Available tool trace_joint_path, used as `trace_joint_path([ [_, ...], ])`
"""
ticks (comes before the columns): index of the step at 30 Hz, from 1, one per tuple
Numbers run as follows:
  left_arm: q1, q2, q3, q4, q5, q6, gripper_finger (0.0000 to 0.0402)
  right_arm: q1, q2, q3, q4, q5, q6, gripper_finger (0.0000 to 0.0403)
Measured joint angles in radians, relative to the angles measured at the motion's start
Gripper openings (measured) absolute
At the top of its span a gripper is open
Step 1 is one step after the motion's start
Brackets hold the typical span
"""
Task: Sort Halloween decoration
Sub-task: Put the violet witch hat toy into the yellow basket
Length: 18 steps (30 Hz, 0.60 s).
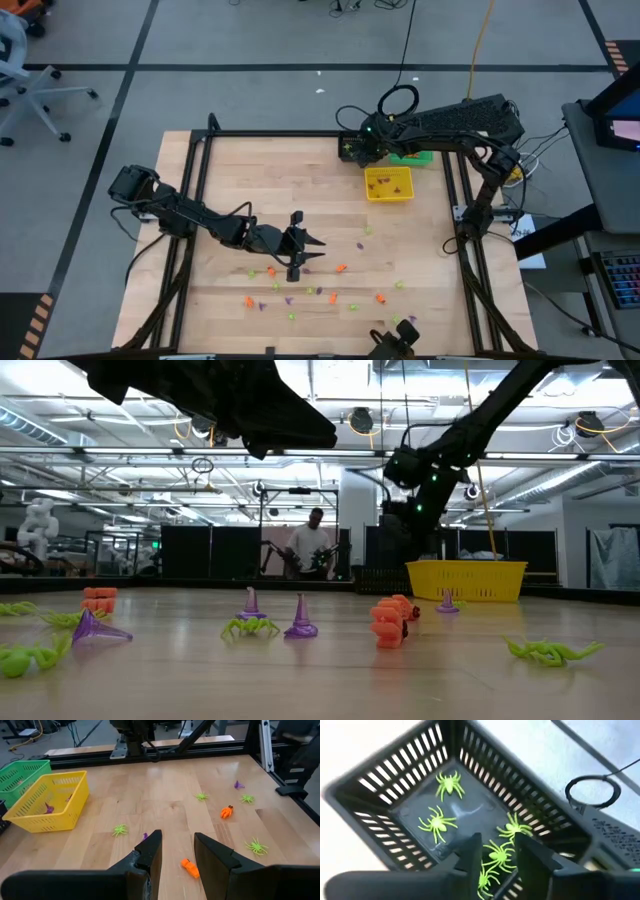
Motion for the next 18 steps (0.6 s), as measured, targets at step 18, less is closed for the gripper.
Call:
trace_joint_path([
  [18,0.0,0.0,0.0,-0.009,-0.047,0.078,0.0114,0.492,-0.545,-0.062,-0.366,-0.001,0.054,0.0131],
])
